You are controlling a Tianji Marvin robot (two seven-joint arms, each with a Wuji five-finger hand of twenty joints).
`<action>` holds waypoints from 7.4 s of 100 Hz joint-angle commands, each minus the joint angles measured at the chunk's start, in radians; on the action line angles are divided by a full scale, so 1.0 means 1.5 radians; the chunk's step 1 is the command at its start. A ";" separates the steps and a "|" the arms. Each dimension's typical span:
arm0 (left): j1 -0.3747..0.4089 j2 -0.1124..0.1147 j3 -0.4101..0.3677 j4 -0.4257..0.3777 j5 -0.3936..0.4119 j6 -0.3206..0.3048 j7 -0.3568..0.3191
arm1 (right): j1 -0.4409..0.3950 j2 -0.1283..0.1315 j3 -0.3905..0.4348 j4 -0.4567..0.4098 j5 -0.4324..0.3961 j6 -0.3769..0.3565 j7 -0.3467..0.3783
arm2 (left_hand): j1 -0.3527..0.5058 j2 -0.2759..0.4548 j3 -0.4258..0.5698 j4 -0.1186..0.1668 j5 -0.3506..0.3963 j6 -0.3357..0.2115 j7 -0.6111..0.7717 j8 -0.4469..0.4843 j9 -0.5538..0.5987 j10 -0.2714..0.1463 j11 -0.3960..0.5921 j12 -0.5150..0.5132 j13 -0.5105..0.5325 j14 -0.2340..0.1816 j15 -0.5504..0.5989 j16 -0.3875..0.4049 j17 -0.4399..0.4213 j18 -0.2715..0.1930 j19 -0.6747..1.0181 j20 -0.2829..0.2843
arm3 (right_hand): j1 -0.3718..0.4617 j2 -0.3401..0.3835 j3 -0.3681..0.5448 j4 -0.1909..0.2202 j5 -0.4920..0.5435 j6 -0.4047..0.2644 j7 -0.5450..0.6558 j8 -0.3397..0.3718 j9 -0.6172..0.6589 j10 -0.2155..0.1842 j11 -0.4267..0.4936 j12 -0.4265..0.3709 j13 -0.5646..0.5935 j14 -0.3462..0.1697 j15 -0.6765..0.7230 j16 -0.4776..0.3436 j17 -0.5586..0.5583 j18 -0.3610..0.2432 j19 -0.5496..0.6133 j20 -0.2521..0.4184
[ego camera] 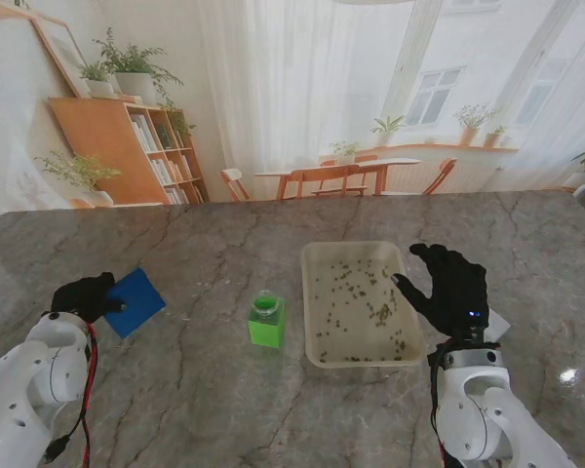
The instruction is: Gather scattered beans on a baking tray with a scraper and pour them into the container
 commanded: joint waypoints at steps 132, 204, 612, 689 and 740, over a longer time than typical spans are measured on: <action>-0.062 -0.008 0.093 -0.220 0.032 -0.308 0.159 | 0.230 0.039 -0.025 -0.050 0.001 -0.248 0.280 | 0.106 0.107 0.146 0.043 -0.040 -0.060 0.005 0.006 -0.034 -0.064 0.009 0.002 -0.053 -0.038 -0.014 -0.003 -0.031 -0.040 -0.026 0.010 | -0.088 -0.023 0.032 0.018 -0.095 0.120 -0.071 -0.010 -0.026 -0.014 0.011 0.082 0.075 -0.056 0.111 0.071 0.113 -0.023 0.050 0.141; -0.173 -0.006 0.235 -0.149 0.068 -0.307 0.205 | 0.369 0.070 -0.139 -0.090 -0.015 -0.332 0.511 | 0.106 0.105 0.141 0.048 -0.041 -0.055 0.001 -0.019 -0.038 -0.056 0.008 -0.001 -0.059 -0.035 -0.013 -0.001 -0.042 -0.036 -0.026 0.012 | -0.131 -0.047 0.066 0.016 -0.008 0.186 -0.041 -0.009 0.046 0.034 0.038 0.065 0.156 -0.054 0.103 0.076 0.190 -0.023 0.065 0.132; 0.067 -0.016 0.068 -0.275 0.096 -0.091 0.198 | 0.400 0.065 -0.193 0.038 -0.044 -0.239 0.464 | -0.081 0.133 0.077 0.070 -0.062 -0.015 -0.470 -0.235 -0.250 0.007 -0.334 -0.293 -0.267 0.043 -0.306 -0.228 -0.317 0.090 -0.230 -0.066 | 0.134 -0.034 0.031 -0.010 0.213 -0.217 0.703 0.362 0.469 -0.306 0.687 0.235 0.577 -0.366 0.737 0.189 0.669 -0.148 0.477 0.058; 0.087 -0.035 0.139 -0.199 0.012 -0.003 0.293 | 0.380 0.092 -0.146 0.123 -0.131 -0.315 0.514 | -0.085 0.133 0.078 0.070 -0.040 -0.021 -0.463 -0.239 -0.234 0.007 -0.336 -0.296 -0.252 0.046 -0.308 -0.227 -0.314 0.101 -0.230 -0.067 | 0.278 0.017 -0.082 -0.008 -0.060 -0.075 0.584 0.205 0.287 -0.303 0.704 0.286 0.480 -0.371 0.705 0.199 0.560 -0.149 0.395 0.111; 0.090 -0.040 0.142 -0.183 -0.007 -0.016 0.318 | 0.454 0.097 -0.239 0.254 -0.140 -0.284 0.483 | -0.086 0.140 0.077 0.070 -0.035 -0.022 -0.461 -0.239 -0.230 0.007 -0.335 -0.295 -0.247 0.046 -0.305 -0.223 -0.312 0.104 -0.229 -0.064 | 0.191 -0.150 0.162 -0.030 -0.091 -0.030 0.546 0.157 0.197 -0.205 0.564 0.219 0.382 -0.270 0.556 0.149 0.452 -0.096 0.314 0.077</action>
